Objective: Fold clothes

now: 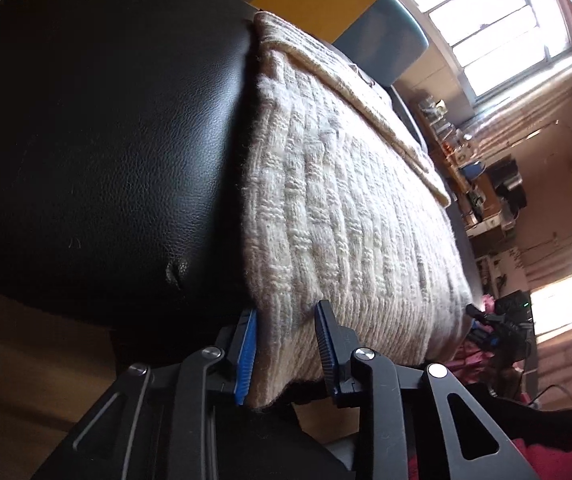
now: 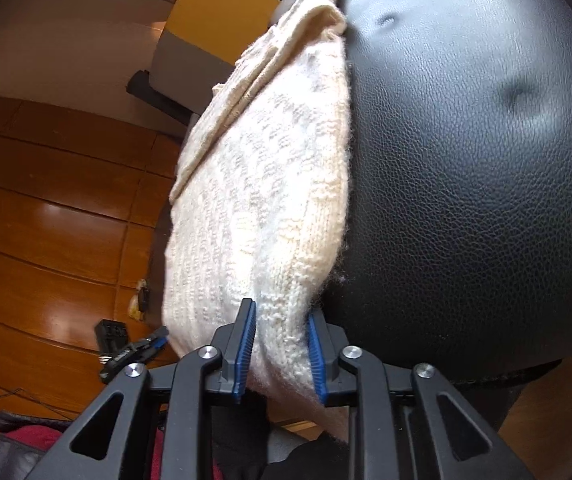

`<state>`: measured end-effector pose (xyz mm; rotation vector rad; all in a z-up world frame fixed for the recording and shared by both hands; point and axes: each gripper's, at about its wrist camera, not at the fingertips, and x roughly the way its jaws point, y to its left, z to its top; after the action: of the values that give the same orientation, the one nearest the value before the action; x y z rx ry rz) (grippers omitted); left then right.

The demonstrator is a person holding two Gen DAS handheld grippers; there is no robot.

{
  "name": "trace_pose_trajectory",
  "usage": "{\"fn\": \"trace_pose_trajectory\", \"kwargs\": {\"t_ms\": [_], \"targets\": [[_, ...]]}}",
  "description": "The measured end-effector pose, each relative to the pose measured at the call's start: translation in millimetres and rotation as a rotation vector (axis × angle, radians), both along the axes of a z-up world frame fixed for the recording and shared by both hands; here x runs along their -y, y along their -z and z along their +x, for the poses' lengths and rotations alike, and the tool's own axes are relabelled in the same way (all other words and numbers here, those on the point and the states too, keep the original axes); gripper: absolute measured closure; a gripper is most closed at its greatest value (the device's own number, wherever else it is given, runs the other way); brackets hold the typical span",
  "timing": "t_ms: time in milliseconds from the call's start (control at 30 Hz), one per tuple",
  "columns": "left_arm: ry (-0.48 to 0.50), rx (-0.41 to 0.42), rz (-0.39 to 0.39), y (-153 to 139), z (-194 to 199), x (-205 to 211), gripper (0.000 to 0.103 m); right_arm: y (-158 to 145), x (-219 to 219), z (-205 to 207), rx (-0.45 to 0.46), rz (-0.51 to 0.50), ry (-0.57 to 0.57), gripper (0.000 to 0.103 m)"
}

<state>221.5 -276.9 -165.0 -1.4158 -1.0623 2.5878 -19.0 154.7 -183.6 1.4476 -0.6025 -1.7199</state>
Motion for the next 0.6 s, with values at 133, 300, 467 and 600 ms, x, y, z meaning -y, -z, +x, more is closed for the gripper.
{"fn": "trace_pose_trajectory", "kwargs": {"t_ms": [133, 300, 467, 600], "targets": [[0.003, -0.017, -0.055, -10.2, -5.3, -9.0, 0.097, -10.9, -10.2, -1.6, -0.058, 0.068, -0.022, 0.089], [0.019, -0.105, 0.019, -25.0, -11.9, -8.7, 0.098, -21.7, -9.6, -1.0, -0.1, 0.044, -0.03, 0.091], [0.025, -0.184, 0.115, -41.7, -22.9, -3.5, 0.098, -31.8, 4.7, -7.0, -0.107, -0.031, -0.038, 0.091], [0.009, -0.251, 0.18, -56.8, -41.7, 2.5, 0.098, -40.7, 15.6, -18.2, -0.103, -0.103, -0.034, 0.091]]}}
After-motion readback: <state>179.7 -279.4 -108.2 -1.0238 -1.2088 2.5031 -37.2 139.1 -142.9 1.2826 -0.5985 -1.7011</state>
